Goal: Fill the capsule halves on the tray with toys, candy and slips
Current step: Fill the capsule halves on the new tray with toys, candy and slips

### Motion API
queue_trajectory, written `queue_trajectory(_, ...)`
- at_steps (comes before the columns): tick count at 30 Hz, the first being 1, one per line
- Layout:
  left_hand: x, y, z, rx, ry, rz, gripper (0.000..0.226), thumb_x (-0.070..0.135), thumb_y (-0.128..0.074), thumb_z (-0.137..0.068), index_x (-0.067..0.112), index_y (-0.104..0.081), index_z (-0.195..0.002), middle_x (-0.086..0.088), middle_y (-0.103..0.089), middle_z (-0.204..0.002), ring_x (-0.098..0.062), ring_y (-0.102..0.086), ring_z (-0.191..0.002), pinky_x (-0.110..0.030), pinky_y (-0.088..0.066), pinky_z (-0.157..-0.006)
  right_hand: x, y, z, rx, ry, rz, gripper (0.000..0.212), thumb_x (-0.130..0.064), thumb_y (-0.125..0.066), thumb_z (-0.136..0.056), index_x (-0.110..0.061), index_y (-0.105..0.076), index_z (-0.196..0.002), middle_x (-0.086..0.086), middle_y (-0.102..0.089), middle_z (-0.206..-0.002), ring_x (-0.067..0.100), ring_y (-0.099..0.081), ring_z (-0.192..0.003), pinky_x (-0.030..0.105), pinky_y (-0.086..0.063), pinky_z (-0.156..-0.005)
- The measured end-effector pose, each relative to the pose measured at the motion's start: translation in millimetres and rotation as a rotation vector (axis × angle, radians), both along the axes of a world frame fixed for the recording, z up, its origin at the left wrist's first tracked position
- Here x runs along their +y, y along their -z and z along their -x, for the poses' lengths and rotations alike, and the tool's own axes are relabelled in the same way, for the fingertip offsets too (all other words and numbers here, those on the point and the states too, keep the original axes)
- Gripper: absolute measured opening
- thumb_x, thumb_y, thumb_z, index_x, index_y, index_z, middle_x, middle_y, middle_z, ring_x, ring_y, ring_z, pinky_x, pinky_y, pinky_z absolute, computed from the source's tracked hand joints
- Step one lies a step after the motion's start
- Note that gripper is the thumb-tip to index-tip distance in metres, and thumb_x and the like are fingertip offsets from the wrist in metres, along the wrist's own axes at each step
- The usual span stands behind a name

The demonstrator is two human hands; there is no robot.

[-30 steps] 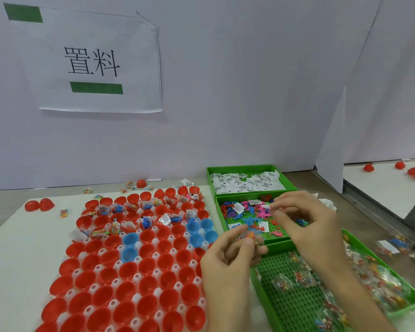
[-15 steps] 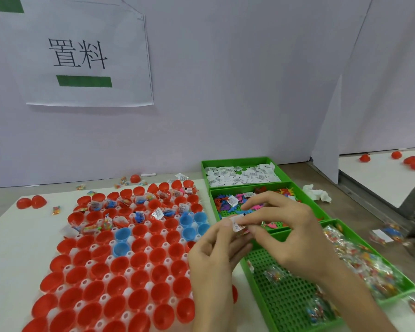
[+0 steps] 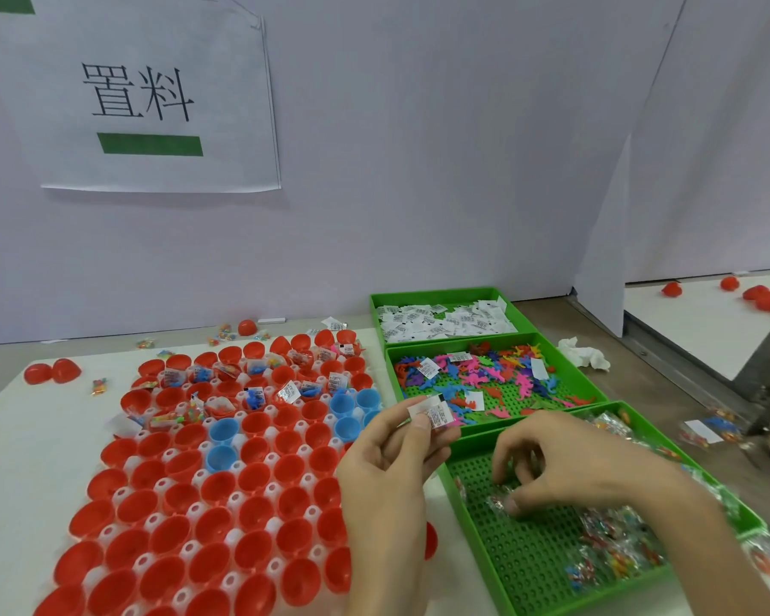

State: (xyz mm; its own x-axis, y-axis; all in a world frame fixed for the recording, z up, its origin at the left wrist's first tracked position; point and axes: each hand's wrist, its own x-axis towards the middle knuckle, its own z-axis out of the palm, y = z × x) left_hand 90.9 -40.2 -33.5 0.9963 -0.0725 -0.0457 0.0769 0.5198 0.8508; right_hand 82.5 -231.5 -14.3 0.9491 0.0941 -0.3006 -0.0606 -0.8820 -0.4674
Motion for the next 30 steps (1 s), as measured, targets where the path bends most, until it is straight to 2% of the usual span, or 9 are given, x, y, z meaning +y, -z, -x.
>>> queue_trajectory(3,-1,0,1,-0.021,-0.013,-0.030,0.015,0.005,-0.060,-0.092,0.012,-0.072,-0.100,-0.010,-0.076,-0.081,-0.020,-0.075,-0.079,-0.019,-0.057,-0.065,2,5,-2,0.020,0.003,-0.013,0.021,-0.034,-0.087,-0.071,-0.029,-0.071,-0.082,-0.013,-0.064,-0.064,-0.001,-0.054,-0.056,0.020,-0.042,-0.055)
queue_trajectory(6,-1,1,1,-0.030,-0.036,-0.054,0.017,0.005,-0.060,-0.092,0.015,-0.072,-0.099,-0.010,-0.076,-0.081,-0.018,-0.075,-0.077,-0.018,-0.057,-0.065,3,3,-1,-0.009,0.002,-0.051,0.016,-0.028,-0.086,-0.074,-0.025,-0.070,-0.075,-0.015,-0.065,-0.063,-0.003,-0.055,-0.056,0.015,-0.042,-0.054)
queue_trajectory(10,-1,0,0,-0.022,-0.054,-0.065,0.020,0.004,-0.062,-0.091,0.019,-0.075,-0.089,-0.009,-0.077,-0.080,-0.016,-0.074,-0.073,-0.018,-0.057,-0.065,3,-3,0,-0.161,0.047,-0.197,0.017,-0.020,-0.084,-0.078,-0.025,-0.068,-0.072,-0.010,-0.070,-0.071,0.002,-0.062,-0.062,0.018,-0.050,-0.060)
queue_trajectory(13,-1,1,0,-0.026,-0.056,-0.082,0.021,0.004,-0.063,-0.090,0.019,-0.076,-0.087,-0.008,-0.077,-0.081,-0.018,-0.073,-0.075,-0.019,-0.057,-0.066,3,-4,-1,-0.261,0.066,-0.253,0.017,-0.023,-0.082,-0.080,-0.032,-0.069,-0.076,-0.010,-0.071,-0.077,0.001,-0.062,-0.066,0.018,-0.050,-0.064)
queue_trajectory(19,-1,1,0,-0.015,-0.074,-0.094,0.021,0.003,-0.062,-0.091,0.019,-0.076,-0.089,-0.006,-0.076,-0.079,-0.015,-0.073,-0.072,-0.017,-0.056,-0.065,-5,0,-2,-0.190,0.039,-0.179,0.012,-0.030,-0.073,-0.089,-0.036,-0.073,-0.078,-0.014,-0.073,-0.079,-0.001,-0.065,-0.069,0.017,-0.049,-0.063)
queue_trajectory(21,0,1,1,-0.014,-0.081,-0.090,0.020,0.003,-0.062,-0.091,0.018,-0.076,-0.090,-0.006,-0.077,-0.079,-0.015,-0.073,-0.073,-0.017,-0.056,-0.064,-8,7,-9,-0.321,0.149,-0.124,0.016,-0.031,-0.071,-0.090,-0.038,-0.071,-0.076,-0.024,-0.070,-0.080,-0.003,-0.063,-0.072,0.014,-0.045,-0.062)
queue_trajectory(24,1,1,0,-0.010,-0.086,-0.079,0.018,0.003,-0.062,-0.091,0.015,-0.075,-0.094,-0.007,-0.076,-0.079,-0.015,-0.073,-0.072,-0.017,-0.056,-0.064,-6,16,-19,-0.503,0.254,-0.085,0.009,-0.037,-0.065,-0.093,-0.046,-0.069,-0.093,-0.028,-0.065,-0.096,-0.003,-0.058,-0.092,0.019,-0.044,-0.080)
queue_trajectory(27,0,1,1,-0.008,-0.086,-0.072,0.018,0.002,-0.062,-0.090,0.014,-0.075,-0.094,-0.007,-0.076,-0.079,-0.014,-0.072,-0.071,-0.017,-0.056,-0.064,3,28,-24,-0.409,0.151,0.038,0.028,-0.052,-0.048,-0.099,-0.047,-0.063,-0.121,-0.024,-0.052,-0.127,0.000,-0.046,-0.120,0.038,-0.033,-0.107)
queue_trajectory(30,-1,-1,0,-0.012,-0.089,-0.067,0.019,0.001,-0.062,-0.090,0.014,-0.075,-0.091,-0.006,-0.077,-0.079,-0.013,-0.073,-0.070,-0.016,-0.056,-0.064,21,37,-28,-0.334,0.059,0.117,0.041,-0.060,-0.032,-0.100,-0.046,-0.060,-0.127,-0.022,-0.049,-0.131,0.002,-0.041,-0.124,0.040,-0.026,-0.106)
